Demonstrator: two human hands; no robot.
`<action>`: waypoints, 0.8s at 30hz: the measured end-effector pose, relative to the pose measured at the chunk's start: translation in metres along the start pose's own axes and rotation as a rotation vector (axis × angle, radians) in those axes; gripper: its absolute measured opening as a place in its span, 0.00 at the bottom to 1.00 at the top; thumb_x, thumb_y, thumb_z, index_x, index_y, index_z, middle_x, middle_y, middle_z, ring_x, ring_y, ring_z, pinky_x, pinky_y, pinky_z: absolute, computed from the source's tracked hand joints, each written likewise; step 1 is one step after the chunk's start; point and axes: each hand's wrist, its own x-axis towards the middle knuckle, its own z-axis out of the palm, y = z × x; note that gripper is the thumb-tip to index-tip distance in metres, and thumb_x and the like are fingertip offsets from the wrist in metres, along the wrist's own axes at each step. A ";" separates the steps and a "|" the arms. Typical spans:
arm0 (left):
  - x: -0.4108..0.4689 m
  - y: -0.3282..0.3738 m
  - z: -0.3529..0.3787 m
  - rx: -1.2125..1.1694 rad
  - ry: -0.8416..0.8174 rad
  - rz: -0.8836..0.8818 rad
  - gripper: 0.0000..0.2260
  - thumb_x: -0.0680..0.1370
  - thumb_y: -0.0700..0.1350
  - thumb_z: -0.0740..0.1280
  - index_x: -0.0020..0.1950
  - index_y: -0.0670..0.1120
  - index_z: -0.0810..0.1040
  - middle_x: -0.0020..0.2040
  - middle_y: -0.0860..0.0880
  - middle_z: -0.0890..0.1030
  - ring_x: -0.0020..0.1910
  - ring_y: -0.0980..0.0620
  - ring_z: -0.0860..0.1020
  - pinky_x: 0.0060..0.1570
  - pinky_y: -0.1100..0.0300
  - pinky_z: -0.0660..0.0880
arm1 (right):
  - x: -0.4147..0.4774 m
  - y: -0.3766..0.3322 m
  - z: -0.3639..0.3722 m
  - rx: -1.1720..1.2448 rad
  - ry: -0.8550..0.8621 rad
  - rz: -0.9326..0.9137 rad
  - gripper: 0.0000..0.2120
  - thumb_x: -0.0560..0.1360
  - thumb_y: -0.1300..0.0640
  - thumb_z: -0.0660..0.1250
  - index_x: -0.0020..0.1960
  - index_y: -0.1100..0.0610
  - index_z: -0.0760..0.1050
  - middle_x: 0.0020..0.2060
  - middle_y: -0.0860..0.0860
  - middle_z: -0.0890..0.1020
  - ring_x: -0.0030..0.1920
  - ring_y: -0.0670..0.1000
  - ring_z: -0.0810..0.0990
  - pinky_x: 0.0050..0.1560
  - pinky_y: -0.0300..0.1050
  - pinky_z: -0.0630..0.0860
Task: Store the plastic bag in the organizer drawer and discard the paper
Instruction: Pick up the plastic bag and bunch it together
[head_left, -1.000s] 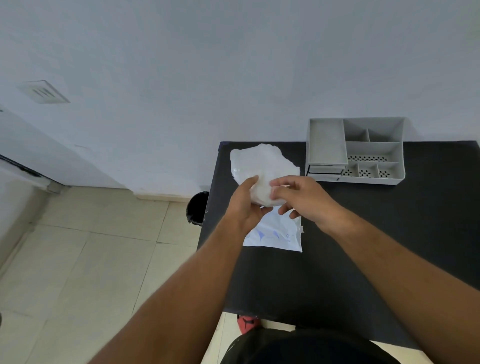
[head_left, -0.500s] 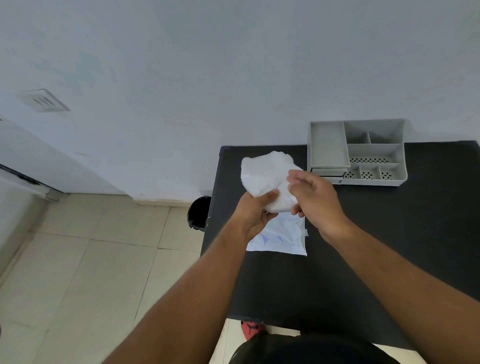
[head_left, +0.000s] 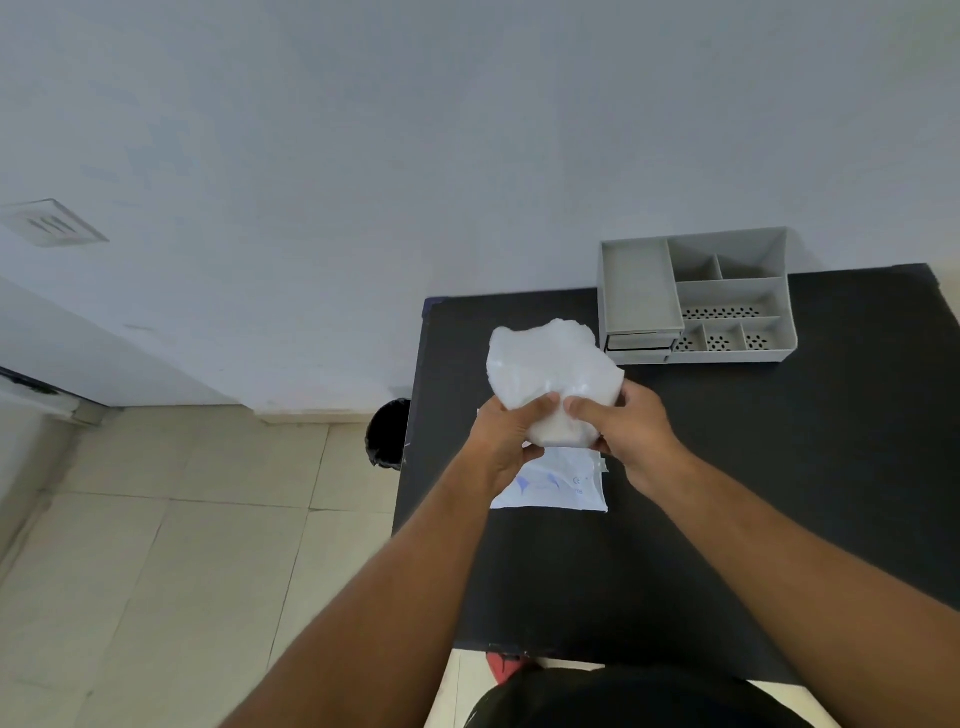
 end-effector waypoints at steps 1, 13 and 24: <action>0.000 0.000 0.002 -0.006 -0.003 0.005 0.22 0.76 0.44 0.76 0.68 0.48 0.75 0.63 0.44 0.81 0.61 0.41 0.81 0.55 0.45 0.82 | 0.001 0.001 -0.001 0.003 0.011 -0.004 0.19 0.72 0.63 0.76 0.60 0.52 0.77 0.53 0.51 0.84 0.50 0.52 0.84 0.41 0.47 0.83; 0.012 -0.004 0.020 0.039 0.105 0.048 0.17 0.75 0.40 0.76 0.60 0.51 0.76 0.55 0.50 0.82 0.53 0.47 0.82 0.52 0.49 0.83 | 0.008 0.012 -0.008 -0.290 0.135 -0.285 0.15 0.74 0.61 0.74 0.59 0.54 0.80 0.47 0.49 0.83 0.48 0.51 0.83 0.45 0.43 0.79; 0.020 -0.006 0.022 -0.102 0.109 -0.033 0.22 0.72 0.37 0.78 0.64 0.45 0.78 0.57 0.43 0.84 0.55 0.41 0.84 0.52 0.43 0.83 | 0.014 0.014 -0.015 -0.187 0.031 -0.227 0.16 0.74 0.63 0.73 0.54 0.45 0.78 0.48 0.48 0.84 0.51 0.51 0.83 0.52 0.56 0.84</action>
